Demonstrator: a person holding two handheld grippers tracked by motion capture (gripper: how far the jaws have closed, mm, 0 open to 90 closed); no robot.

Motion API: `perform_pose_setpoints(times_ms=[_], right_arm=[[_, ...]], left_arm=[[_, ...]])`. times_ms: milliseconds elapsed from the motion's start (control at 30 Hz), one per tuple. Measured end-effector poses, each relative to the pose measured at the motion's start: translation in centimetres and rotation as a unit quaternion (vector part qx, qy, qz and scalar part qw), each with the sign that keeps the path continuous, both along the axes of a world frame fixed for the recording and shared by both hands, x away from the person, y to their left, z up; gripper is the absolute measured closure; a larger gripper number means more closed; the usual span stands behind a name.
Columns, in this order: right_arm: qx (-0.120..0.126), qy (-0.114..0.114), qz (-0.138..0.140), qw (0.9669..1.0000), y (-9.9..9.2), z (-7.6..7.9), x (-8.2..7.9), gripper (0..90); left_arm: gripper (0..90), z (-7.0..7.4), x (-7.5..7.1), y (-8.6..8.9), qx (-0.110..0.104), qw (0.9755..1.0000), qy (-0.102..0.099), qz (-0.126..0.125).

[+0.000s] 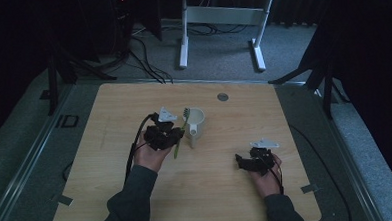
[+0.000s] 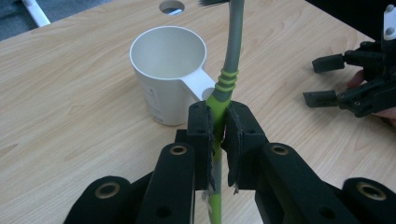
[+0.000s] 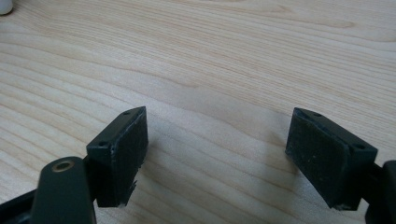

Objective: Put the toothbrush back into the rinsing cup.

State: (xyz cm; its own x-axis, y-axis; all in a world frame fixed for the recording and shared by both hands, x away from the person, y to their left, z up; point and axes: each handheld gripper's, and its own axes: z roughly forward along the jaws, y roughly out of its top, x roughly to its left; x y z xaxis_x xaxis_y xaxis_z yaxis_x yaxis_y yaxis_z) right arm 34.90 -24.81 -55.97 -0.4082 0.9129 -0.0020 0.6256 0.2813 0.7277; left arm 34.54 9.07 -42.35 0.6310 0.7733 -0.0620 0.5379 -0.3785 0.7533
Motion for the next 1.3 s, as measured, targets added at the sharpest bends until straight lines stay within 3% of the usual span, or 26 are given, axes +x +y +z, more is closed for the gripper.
perform_pose_setpoints(times_ms=[1300], right_arm=[[0.000, -0.001, 0.003, 1.0000, 0.06, 0.00, 0.02, 20.4]], left_arm=[[81.0, 0.94, 0.72, -0.07, -0.050, 0.9985, -0.015, 0.019]])
